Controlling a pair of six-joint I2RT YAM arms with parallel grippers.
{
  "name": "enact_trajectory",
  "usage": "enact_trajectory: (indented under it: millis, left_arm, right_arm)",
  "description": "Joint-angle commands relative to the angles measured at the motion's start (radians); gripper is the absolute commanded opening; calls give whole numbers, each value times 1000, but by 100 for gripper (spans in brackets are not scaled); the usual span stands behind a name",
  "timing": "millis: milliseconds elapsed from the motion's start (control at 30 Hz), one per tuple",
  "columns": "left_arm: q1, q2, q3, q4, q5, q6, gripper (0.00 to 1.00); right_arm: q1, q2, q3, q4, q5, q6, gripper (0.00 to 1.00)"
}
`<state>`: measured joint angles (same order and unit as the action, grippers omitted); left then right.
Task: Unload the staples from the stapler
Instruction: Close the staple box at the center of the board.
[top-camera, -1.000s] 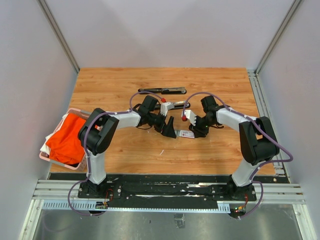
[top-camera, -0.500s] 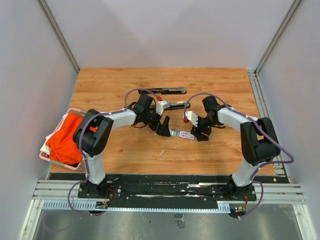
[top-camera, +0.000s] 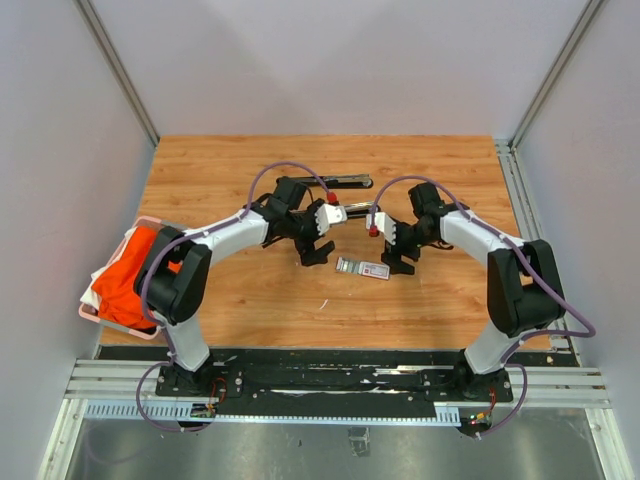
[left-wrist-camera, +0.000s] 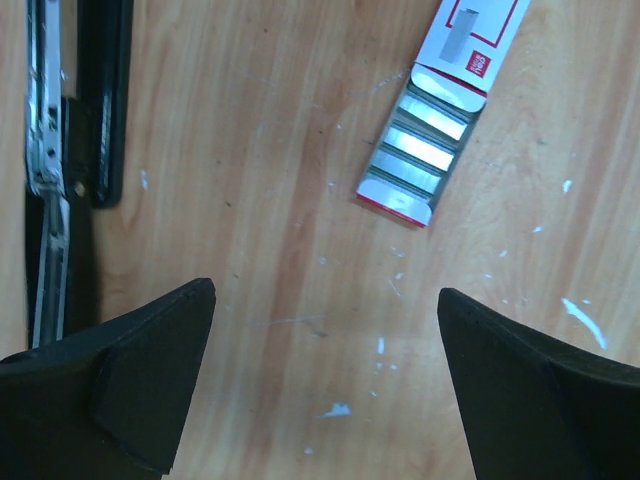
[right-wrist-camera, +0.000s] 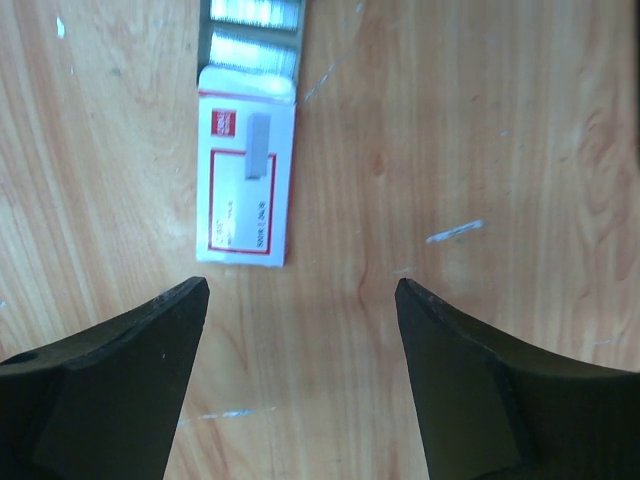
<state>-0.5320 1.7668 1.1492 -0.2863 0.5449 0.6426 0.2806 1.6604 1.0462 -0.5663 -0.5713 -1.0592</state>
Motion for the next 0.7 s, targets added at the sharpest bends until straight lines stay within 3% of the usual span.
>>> enact_trajectory:
  millis: [0, 267, 467, 667]
  left_arm:
    - [-39, 46, 58, -34, -50, 224, 97]
    - [-105, 85, 34, 29, -47, 262, 91]
    - [-170, 111, -10, 96, -90, 280, 88]
    - [-184, 153, 27, 84, -112, 276, 83]
  right_arm:
    - [-10, 17, 43, 34, -107, 7, 78]
    - [-32, -74, -36, 100, -240, 86, 78]
    - [-146, -119, -50, 86, -365, 145, 78]
    - [-185, -109, -57, 55, -357, 146, 78]
